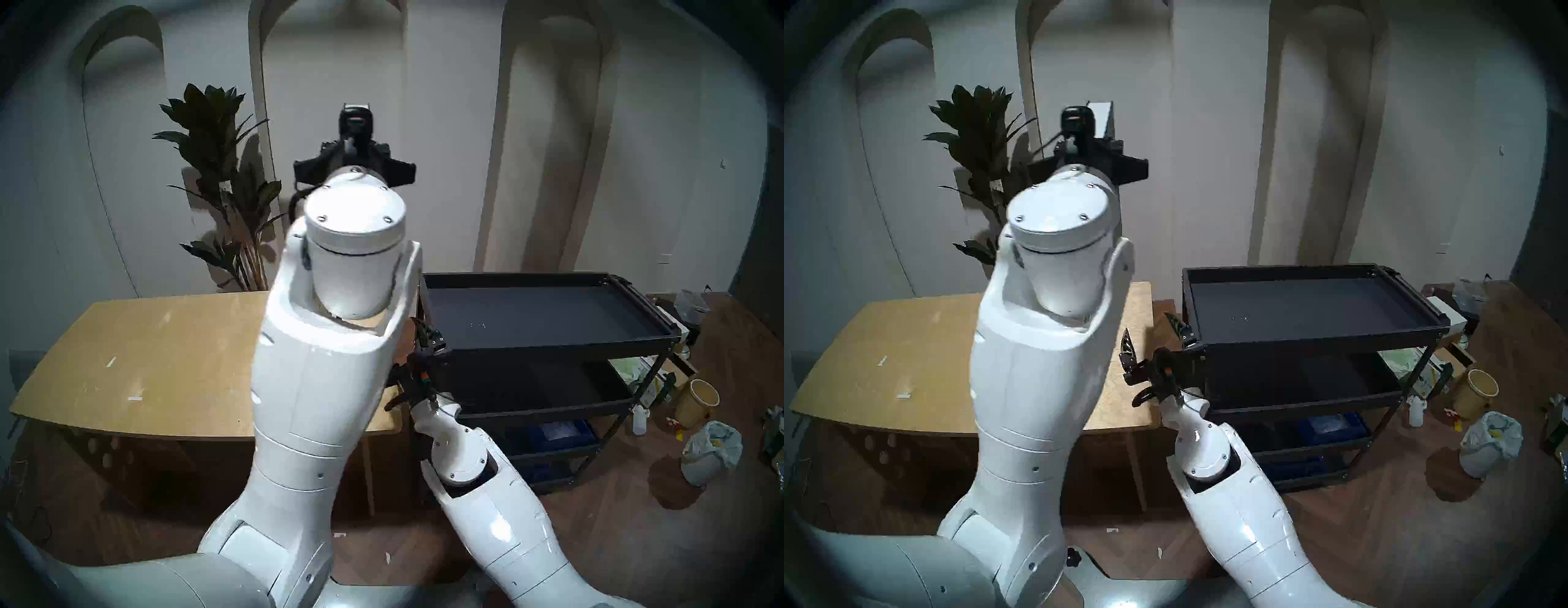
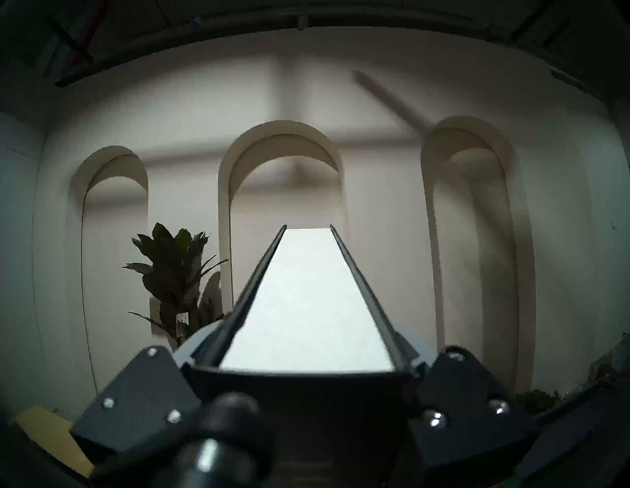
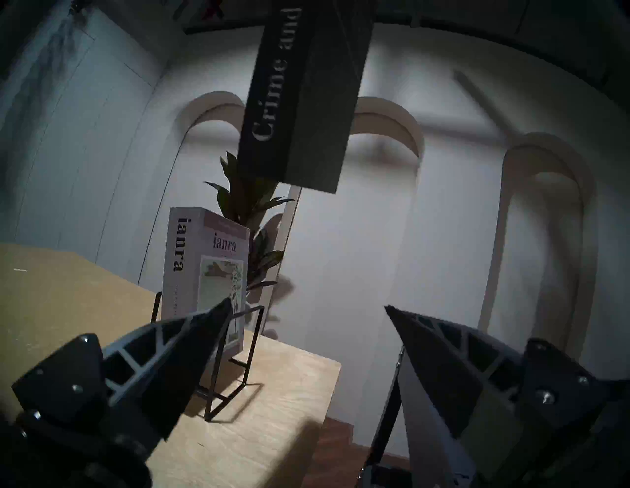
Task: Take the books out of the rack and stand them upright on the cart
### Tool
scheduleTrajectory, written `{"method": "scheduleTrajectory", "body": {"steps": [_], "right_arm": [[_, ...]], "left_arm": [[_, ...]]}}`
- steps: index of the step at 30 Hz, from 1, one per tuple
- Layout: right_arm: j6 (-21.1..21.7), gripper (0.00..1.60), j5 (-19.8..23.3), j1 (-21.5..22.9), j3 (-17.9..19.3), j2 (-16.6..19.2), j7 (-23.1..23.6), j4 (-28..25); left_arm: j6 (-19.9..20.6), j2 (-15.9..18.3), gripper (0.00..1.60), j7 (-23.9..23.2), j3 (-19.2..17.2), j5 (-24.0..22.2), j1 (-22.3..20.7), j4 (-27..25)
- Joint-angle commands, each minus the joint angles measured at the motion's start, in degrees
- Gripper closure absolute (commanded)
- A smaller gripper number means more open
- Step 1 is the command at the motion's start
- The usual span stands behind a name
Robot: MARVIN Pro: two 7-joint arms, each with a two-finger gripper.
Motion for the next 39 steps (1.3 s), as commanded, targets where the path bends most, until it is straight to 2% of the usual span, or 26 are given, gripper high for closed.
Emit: {"method": "scheduleTrajectory", "body": {"steps": [1, 4, 10, 16, 20, 24, 30, 39], "right_arm": [[-3.4, 0.0, 0.6, 2.8, -2.6, -0.9, -6.5, 0.4], [-4.7, 0.0, 0.8, 3.1, -3.2, -1.1, -9.9, 1.3], [-5.9, 0.0, 2.5, 4.7, -4.1, -1.7, -15.5, 3.0], [-6.6, 0.0, 7.6, 6.1, -5.2, -2.2, -19.9, 2.9], [-6.2, 0.0, 13.1, 6.9, -4.9, -2.7, -19.9, 2.0], [-6.5, 0.0, 15.4, 7.5, -4.6, -3.1, -19.7, 1.6], [-6.7, 0.0, 17.9, 8.6, -4.9, -3.3, -18.3, 1.0], [-7.4, 0.0, 19.6, 9.2, -6.3, -2.3, -16.6, 1.0]], "left_arm": [[-3.2, -1.5, 1.6, 3.8, 5.6, 4.5, -3.2, 6.8], [-4.7, -2.6, 1.6, 5.8, 6.2, 5.8, -5.0, 11.3], [-6.7, -5.0, 1.6, 8.8, 6.2, 6.6, -7.5, 16.8], [-9.0, -6.9, 1.6, 11.3, 5.7, 6.3, -8.6, 20.4], [-10.1, -7.9, 1.6, 12.1, 5.5, 5.7, -9.0, 21.9], [-10.6, -9.1, 1.6, 12.6, 5.0, 5.0, -9.0, 22.8], [-10.4, -10.8, 1.6, 12.6, 4.4, 3.0, -8.5, 23.7], [-10.1, -9.6, 1.6, 13.3, 6.6, 1.2, -9.0, 24.8]]}}
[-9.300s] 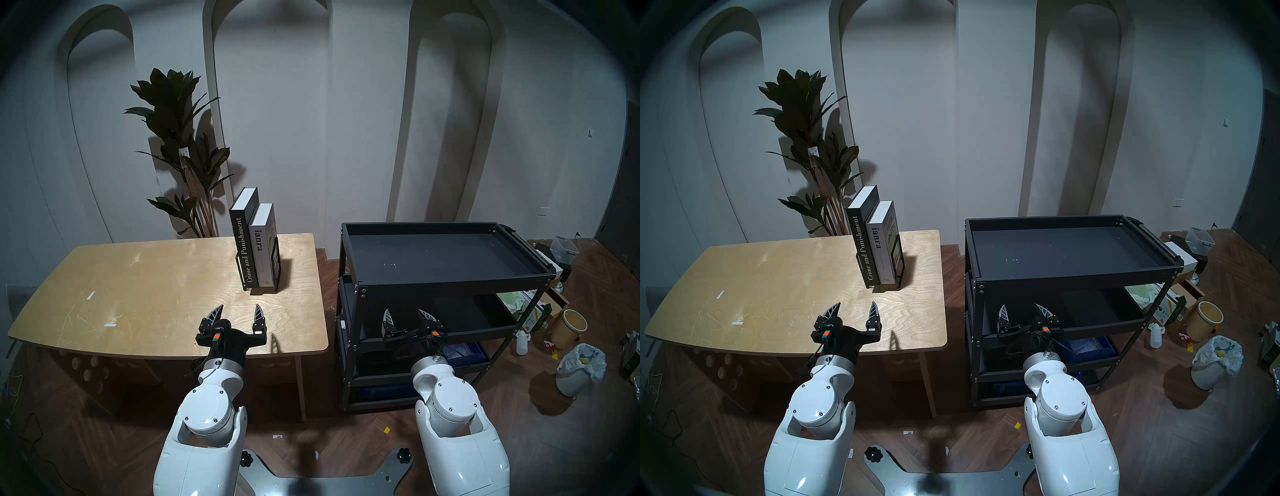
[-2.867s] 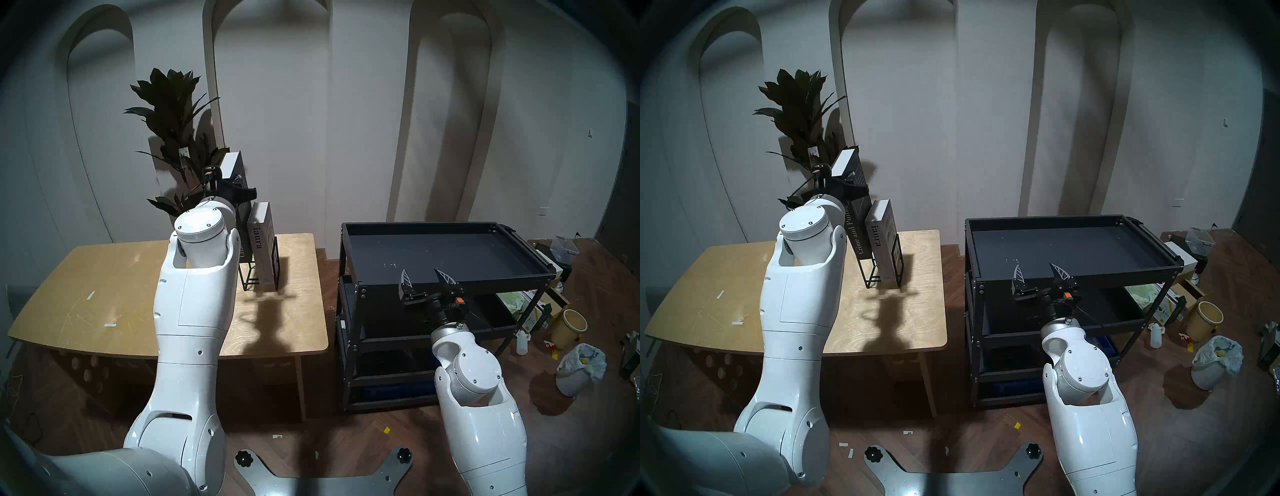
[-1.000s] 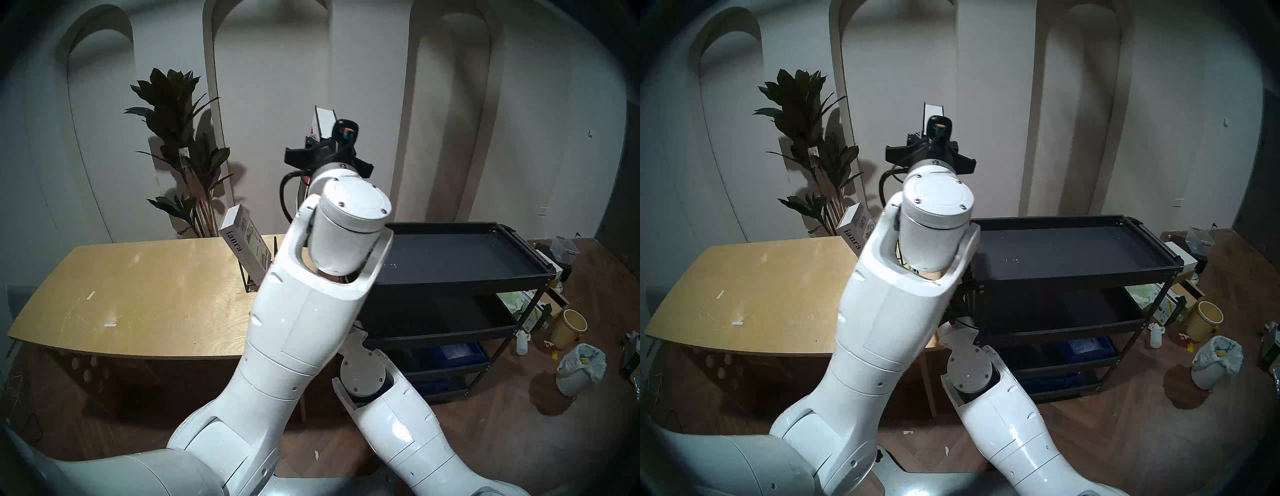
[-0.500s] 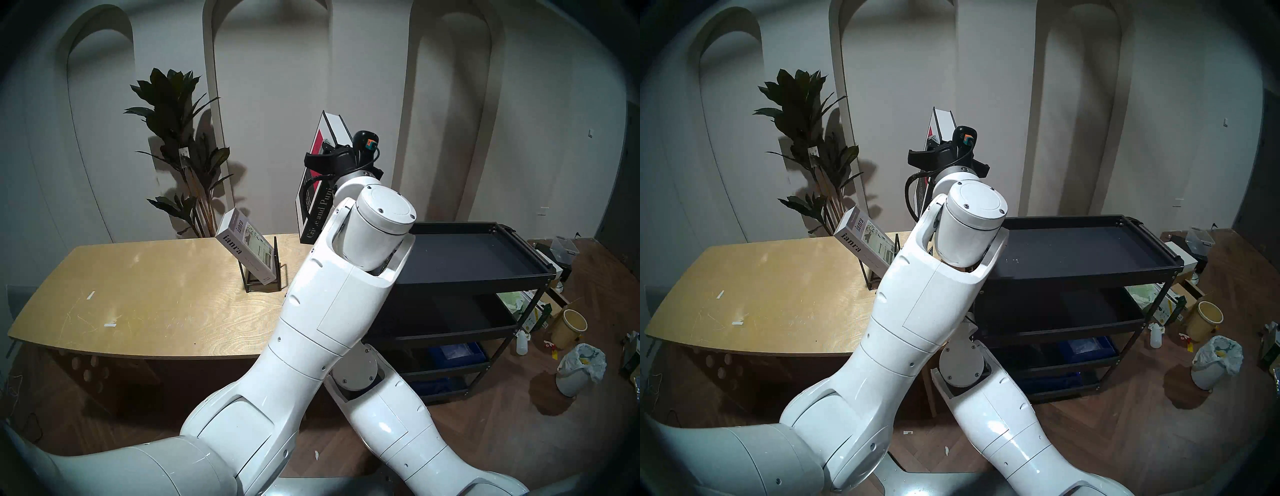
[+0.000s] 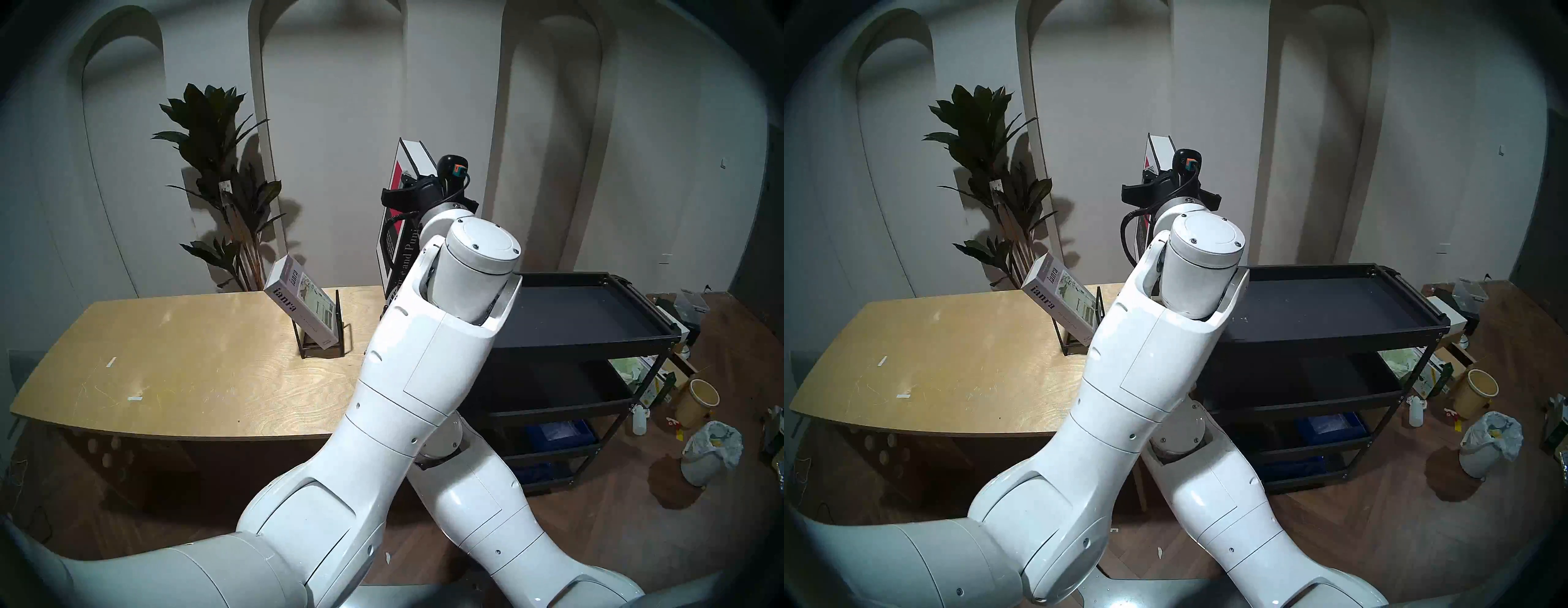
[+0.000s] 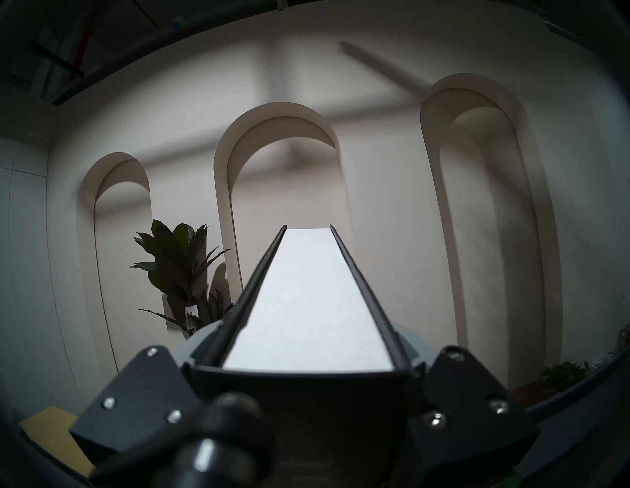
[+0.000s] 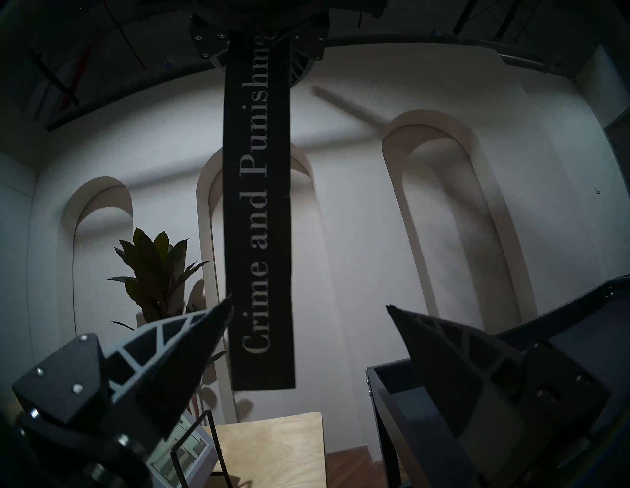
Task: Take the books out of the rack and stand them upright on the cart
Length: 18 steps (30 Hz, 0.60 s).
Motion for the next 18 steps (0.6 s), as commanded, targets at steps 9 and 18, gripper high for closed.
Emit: {"method": "scheduleTrajectory", "body": {"steps": [9, 18], "right_arm": [[-2.0, 0.0, 1.0, 3.3, -0.8, 0.8, 0.3, -0.9], [-3.4, 0.0, 1.4, 4.6, -1.2, 2.0, -0.1, -0.6]], "left_arm": [[1.3, 1.9, 1.6, 1.4, 5.4, -2.1, -0.5, -2.1], [2.5, 4.6, 1.6, 2.8, 7.1, -5.4, -0.2, -2.8]]}}
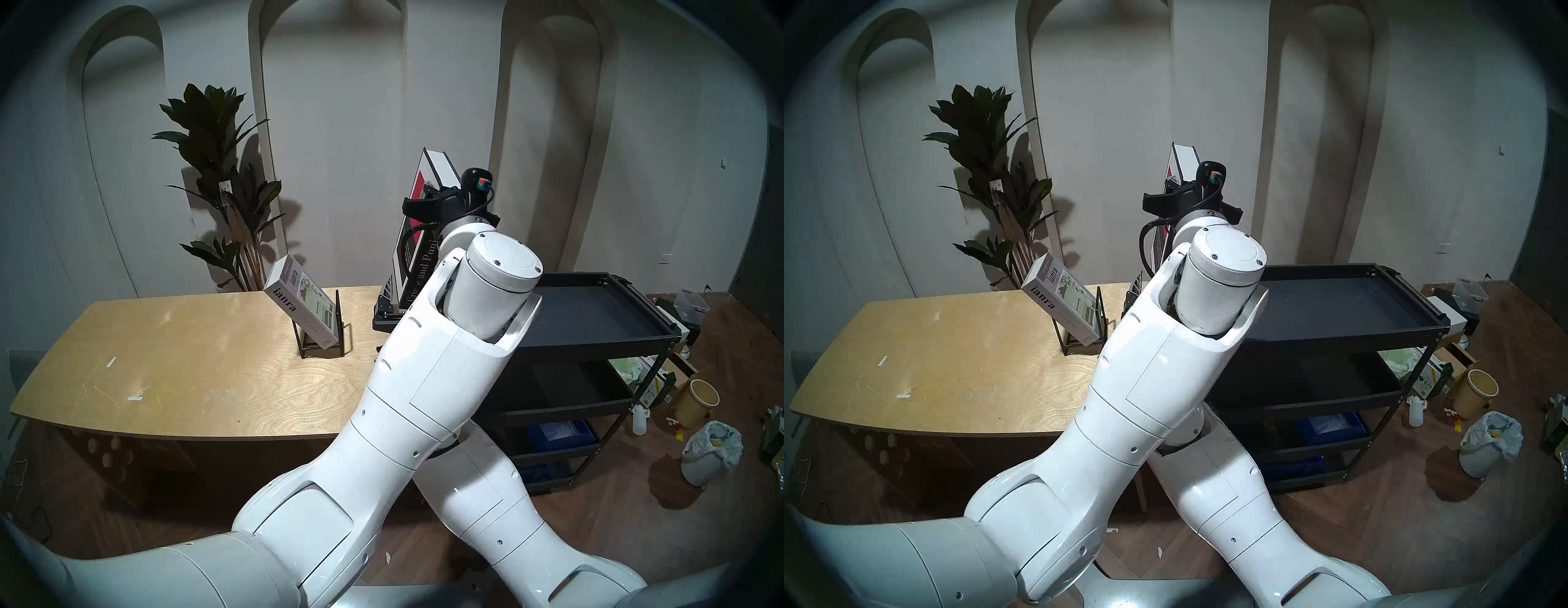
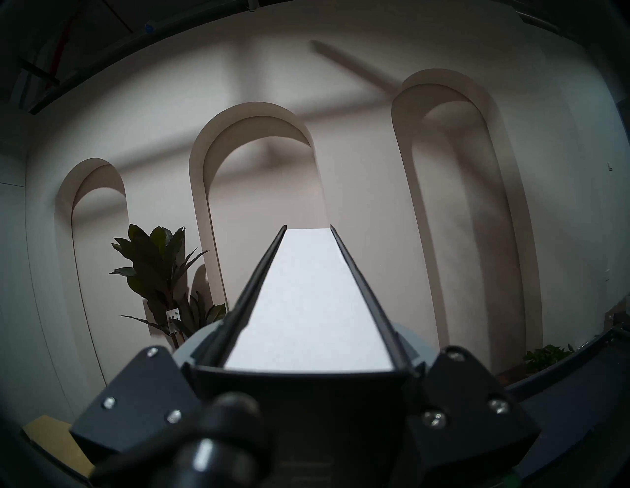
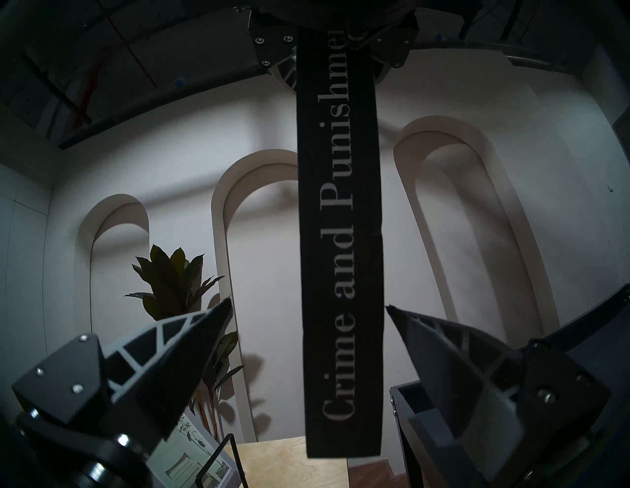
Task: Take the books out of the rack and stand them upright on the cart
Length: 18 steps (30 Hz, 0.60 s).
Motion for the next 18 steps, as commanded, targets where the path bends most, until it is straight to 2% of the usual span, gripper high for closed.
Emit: {"method": "scheduleTrajectory", "body": {"steps": [1, 13, 18], "right_arm": [[-2.2, 0.0, -0.2, 2.5, -0.3, 0.8, -0.6, -0.6], [-3.5, 0.0, 1.9, 4.5, -0.9, 1.4, -1.9, 1.4], [-2.6, 0.0, 4.3, 6.0, -0.3, 0.9, -2.5, 2.8]], "left_arm": [[0.6, 2.2, 1.6, 1.1, 1.3, -2.1, -0.9, -1.8], [1.0, 6.8, 1.6, 3.1, 5.4, -6.8, -1.6, -3.0], [1.4, 7.7, 1.6, 3.8, 6.5, -8.2, -2.0, -3.8]]}}
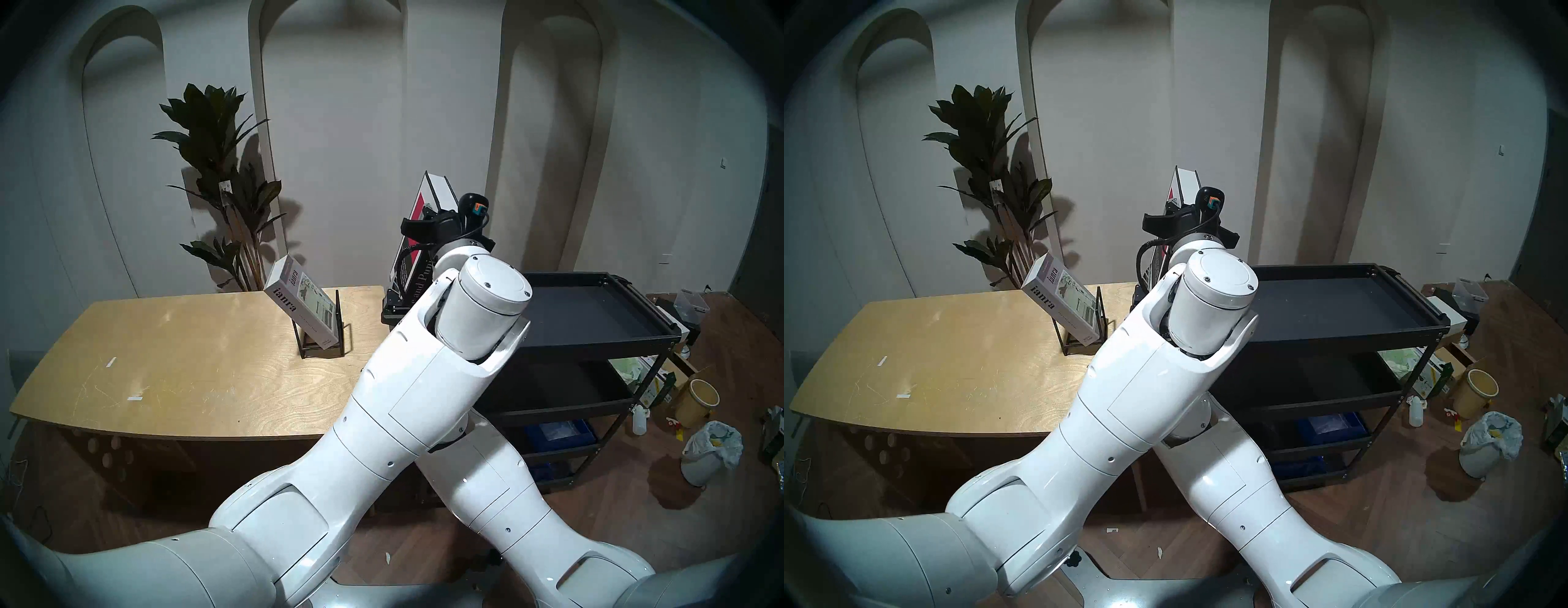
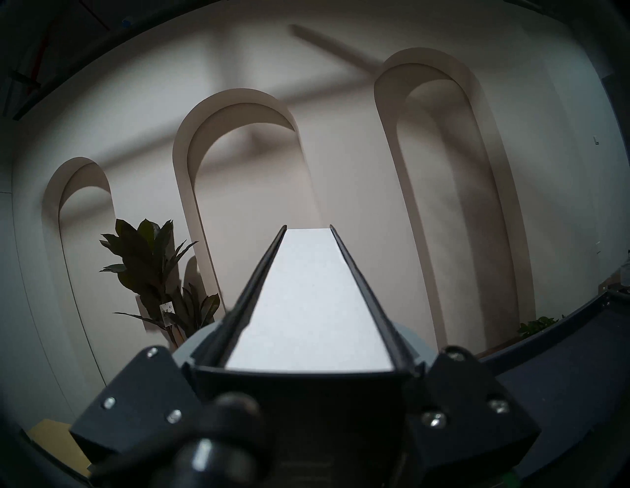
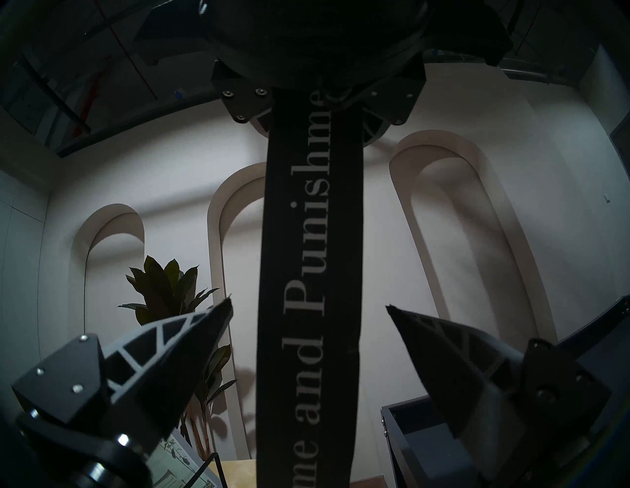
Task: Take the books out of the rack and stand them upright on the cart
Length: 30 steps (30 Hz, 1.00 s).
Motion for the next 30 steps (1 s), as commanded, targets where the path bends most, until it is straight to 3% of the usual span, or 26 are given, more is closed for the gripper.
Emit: {"method": "scheduleTrajectory", "body": {"steps": [1, 27, 28, 29, 30], "right_arm": [[0.2, 0.0, 2.4, 3.4, 0.9, -1.2, -0.4, 0.7], [2.7, 0.0, 12.1, 8.0, 1.0, -2.5, -1.8, 3.6], [2.8, 0.75, 12.4, 8.1, 0.9, -2.4, -1.9, 3.6], [2.8, 0.75, 12.5, 8.1, 0.9, -2.4, -1.8, 3.6], [3.0, 0.87, 12.7, 8.2, 0.8, -2.3, -1.9, 3.5]], "left_arm": [[0.0, 1.7, 1.6, 0.9, 1.6, -0.9, -2.2, -2.1], [4.8, 4.5, 1.6, 3.5, 4.5, -10.8, -5.7, -3.2], [4.8, 4.6, 1.6, 3.7, 4.7, -11.2, -5.9, -3.2], [4.9, 4.6, 1.6, 3.8, 4.7, -11.3, -6.0, -3.1], [4.9, 4.7, 1.6, 4.1, 4.9, -11.8, -6.2, -3.0]]}}
